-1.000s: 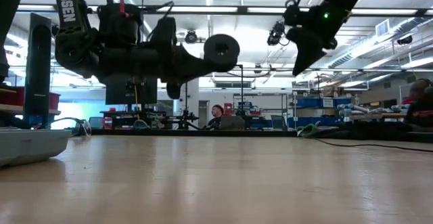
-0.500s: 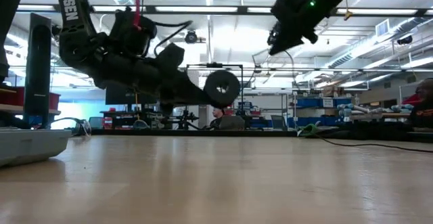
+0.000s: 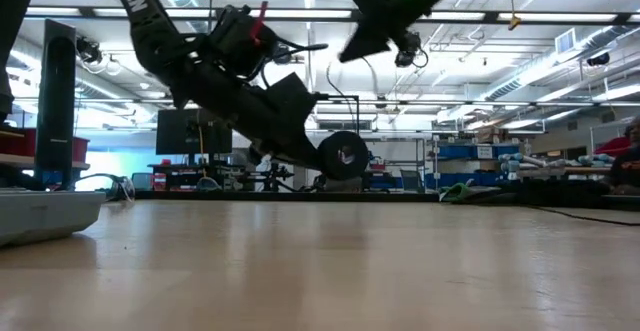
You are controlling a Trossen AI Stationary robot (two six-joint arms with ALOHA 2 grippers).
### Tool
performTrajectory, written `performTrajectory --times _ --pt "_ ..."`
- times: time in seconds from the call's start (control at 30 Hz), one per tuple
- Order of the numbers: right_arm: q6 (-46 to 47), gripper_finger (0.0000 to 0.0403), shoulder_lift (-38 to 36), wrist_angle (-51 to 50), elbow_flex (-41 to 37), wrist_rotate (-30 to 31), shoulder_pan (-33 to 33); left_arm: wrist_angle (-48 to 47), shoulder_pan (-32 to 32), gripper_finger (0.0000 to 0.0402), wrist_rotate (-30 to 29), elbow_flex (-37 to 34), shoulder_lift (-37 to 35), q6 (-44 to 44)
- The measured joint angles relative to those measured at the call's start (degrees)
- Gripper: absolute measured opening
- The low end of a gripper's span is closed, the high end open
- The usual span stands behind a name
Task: Coil cords
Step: Coil the black wire on the spool
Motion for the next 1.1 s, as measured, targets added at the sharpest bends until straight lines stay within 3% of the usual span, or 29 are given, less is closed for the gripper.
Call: performTrajectory --times 0.2,0.47,0.83,1.0,1.1 --pt "-2.5 0.0 5.86 0.22 7.53 -1.69 2.42 0.24 0.0 0.0 -4.3 0.83 0.0 -0.76" --pt "-2.19 0.0 10.95 -0.61 8.19 -0.3 5.59 15.1 0.06 0.0 -4.69 -2.18 0.0 -4.45" --pt "-0.12 0.0 10.64 -4.36 8.19 2.58 6.95 14.95 1.46 0.0 -6.37 -4.73 0.0 -9.86" --pt "-0.37 0.0 10.31 -8.96 8.17 8.55 7.27 14.92 1.46 0.0 -5.63 -4.73 0.0 -10.51" --pt "-0.14 0.0 9.92 -9.57 8.17 8.67 6.48 14.84 1.46 0.0 -4.6 -4.73 0.0 -10.6"
